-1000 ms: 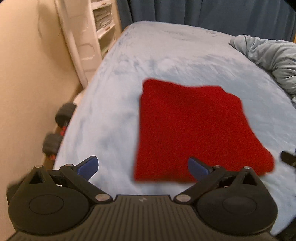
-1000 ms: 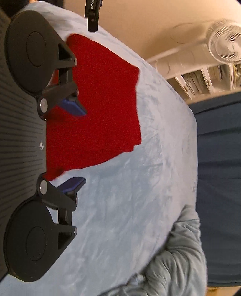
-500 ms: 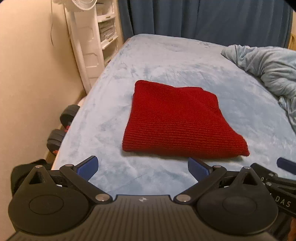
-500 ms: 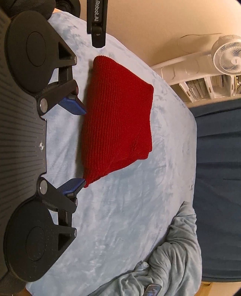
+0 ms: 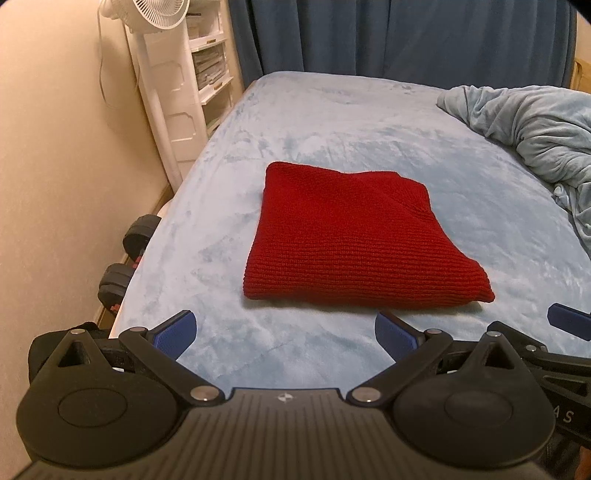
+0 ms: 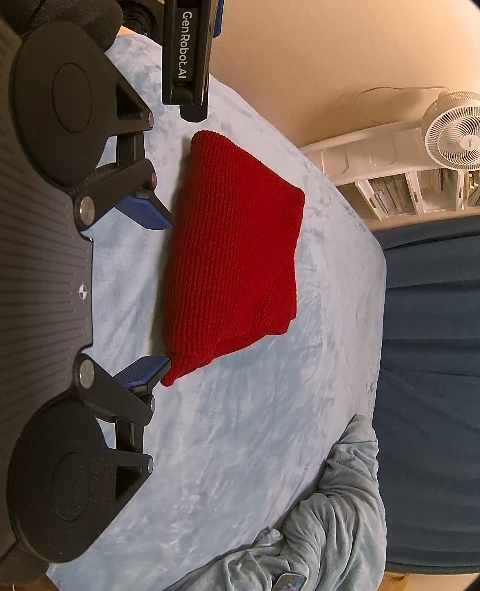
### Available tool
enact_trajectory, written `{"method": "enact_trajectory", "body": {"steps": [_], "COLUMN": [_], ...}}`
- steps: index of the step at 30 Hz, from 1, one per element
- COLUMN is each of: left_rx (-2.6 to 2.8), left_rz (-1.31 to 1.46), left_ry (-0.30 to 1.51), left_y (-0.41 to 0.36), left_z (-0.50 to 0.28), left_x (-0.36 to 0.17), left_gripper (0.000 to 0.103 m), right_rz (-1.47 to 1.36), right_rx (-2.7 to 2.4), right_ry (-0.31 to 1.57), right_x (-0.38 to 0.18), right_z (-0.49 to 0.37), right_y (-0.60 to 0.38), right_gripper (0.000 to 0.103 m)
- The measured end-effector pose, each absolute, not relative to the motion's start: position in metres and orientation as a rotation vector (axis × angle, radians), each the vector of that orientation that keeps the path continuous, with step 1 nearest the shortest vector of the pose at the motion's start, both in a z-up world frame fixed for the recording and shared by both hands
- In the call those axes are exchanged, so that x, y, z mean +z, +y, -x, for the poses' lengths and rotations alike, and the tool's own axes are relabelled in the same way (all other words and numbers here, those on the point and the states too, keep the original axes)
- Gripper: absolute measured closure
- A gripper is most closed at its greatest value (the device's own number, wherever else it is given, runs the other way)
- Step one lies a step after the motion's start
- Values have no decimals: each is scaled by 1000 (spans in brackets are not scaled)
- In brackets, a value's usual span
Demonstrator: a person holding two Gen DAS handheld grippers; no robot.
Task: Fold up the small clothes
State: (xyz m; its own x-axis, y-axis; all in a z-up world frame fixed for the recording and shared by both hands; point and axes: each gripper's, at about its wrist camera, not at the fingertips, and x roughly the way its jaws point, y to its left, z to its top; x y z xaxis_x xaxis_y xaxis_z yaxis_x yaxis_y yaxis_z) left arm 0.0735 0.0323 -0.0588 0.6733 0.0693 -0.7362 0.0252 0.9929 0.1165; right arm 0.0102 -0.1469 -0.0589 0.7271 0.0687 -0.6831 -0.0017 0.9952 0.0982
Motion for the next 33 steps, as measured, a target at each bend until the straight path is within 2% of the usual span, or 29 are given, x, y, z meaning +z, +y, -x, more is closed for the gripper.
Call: {"method": "enact_trajectory", "body": {"steps": [33], "left_rx": [26], "left_rz": [-133], "left_ry": [841], "left_y": [31], "left_z": [-72], "left_x": [-61], "left_gripper": [0], "right_rz": [-96], "right_rx": [40], "right_ry": [793], "right_x": [-63], "right_z": [-13], "right_y": [-145], "right_gripper": [26]}}
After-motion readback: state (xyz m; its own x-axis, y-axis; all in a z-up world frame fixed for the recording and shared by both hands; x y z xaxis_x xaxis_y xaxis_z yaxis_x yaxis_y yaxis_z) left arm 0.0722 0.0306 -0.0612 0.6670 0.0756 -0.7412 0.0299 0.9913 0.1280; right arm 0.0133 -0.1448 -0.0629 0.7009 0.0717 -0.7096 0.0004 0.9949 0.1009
